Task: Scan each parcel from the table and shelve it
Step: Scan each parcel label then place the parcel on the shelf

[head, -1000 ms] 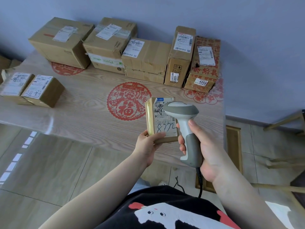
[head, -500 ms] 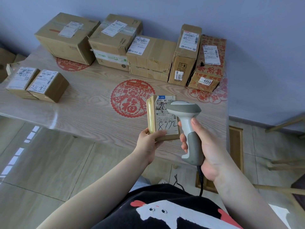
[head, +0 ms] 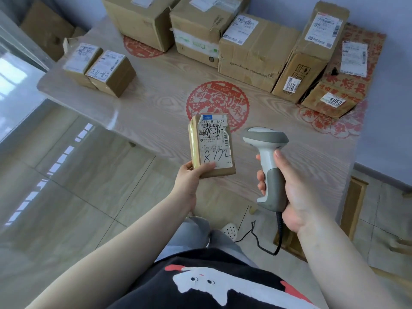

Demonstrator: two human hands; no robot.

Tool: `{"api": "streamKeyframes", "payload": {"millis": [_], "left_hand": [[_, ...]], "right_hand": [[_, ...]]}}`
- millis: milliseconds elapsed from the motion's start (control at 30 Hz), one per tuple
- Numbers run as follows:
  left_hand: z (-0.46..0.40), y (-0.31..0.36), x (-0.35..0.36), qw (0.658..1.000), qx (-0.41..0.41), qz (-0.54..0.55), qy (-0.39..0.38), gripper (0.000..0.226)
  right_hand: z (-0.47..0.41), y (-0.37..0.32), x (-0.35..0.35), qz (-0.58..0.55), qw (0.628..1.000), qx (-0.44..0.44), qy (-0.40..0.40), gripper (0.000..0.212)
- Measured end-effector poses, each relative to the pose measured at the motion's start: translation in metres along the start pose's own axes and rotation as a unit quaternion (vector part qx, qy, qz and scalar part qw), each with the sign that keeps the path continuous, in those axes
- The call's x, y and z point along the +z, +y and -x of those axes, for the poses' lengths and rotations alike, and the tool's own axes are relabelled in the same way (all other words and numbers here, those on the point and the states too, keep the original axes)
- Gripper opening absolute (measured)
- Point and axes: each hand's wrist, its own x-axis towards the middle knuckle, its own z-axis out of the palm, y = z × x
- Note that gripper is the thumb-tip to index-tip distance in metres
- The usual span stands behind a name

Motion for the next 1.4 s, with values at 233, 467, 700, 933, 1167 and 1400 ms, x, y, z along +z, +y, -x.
{"api": "streamKeyframes", "payload": {"millis": [233, 467, 700, 933, 1167, 1400], "left_hand": [[0.006, 0.0, -0.108, 0.994, -0.004, 0.053, 0.095, 0.038], [0.02, 0.008, -0.23, 0.987, 0.038, 0.077, 0.139, 0.093], [0.056, 0.015, -0.356, 0.968, 0.057, 0.153, 0.191, 0.072], [0.086, 0.015, -0.481, 0.926, 0.065, 0.226, 0.297, 0.094], [0.086, 0.037, -0.542, 0.888, 0.077, 0.301, 0.338, 0.051], [0.047, 0.089, -0.598, 0.871, 0.094, 0.32, 0.36, 0.097]], "right_hand": [[-0.008, 0.023, 0.041, 0.058, 0.997, 0.025, -0.053, 0.047], [0.002, 0.055, 0.113, 0.104, 0.991, 0.039, -0.073, 0.044], [0.004, 0.091, 0.234, 0.125, 0.985, 0.045, -0.109, 0.05], [0.007, 0.115, 0.371, 0.196, 0.96, 0.041, -0.195, 0.04], [-0.004, 0.125, 0.491, 0.276, 0.921, 0.043, -0.271, 0.042], [-0.043, 0.121, 0.604, 0.281, 0.901, 0.055, -0.327, 0.044]]}}
